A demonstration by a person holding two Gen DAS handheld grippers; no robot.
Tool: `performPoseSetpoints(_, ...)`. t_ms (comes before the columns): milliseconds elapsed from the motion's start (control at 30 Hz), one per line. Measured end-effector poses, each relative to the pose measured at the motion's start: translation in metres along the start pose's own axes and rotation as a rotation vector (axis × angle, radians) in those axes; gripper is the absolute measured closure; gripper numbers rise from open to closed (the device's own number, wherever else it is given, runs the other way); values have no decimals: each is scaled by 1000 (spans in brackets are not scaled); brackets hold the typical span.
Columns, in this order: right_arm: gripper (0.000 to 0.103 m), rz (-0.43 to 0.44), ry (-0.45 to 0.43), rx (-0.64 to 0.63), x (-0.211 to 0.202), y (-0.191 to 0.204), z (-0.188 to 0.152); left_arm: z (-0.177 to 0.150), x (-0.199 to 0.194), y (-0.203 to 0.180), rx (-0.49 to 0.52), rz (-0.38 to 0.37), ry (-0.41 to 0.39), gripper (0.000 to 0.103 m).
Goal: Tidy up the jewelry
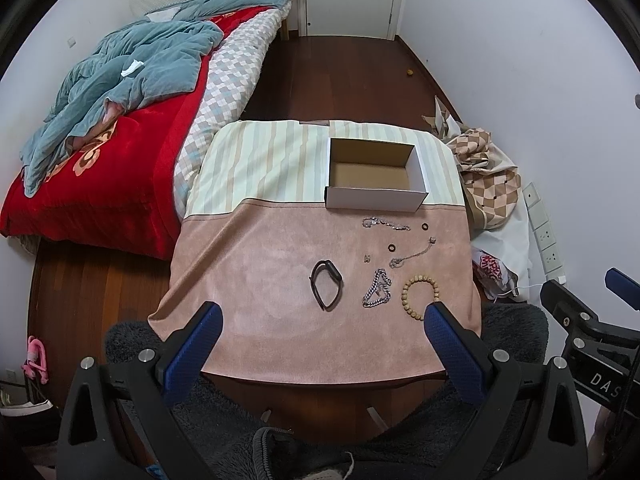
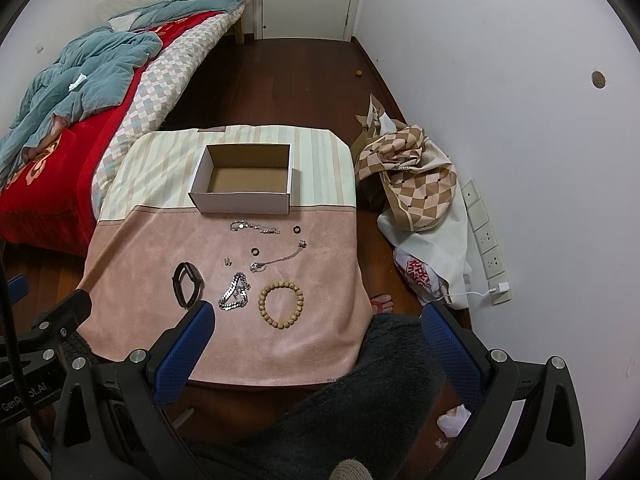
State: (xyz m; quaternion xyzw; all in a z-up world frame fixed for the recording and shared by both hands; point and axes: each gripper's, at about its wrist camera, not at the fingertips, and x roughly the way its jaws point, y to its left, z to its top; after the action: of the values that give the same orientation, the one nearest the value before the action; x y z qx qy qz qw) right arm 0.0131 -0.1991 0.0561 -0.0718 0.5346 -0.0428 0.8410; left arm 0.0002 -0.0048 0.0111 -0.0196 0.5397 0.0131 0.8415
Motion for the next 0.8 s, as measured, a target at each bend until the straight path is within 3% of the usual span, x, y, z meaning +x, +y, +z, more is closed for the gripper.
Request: performPoseSetpoints(800, 0, -1, -8, 0, -7, -3, 4, 4, -5, -3, 3, -2, -6, 0)
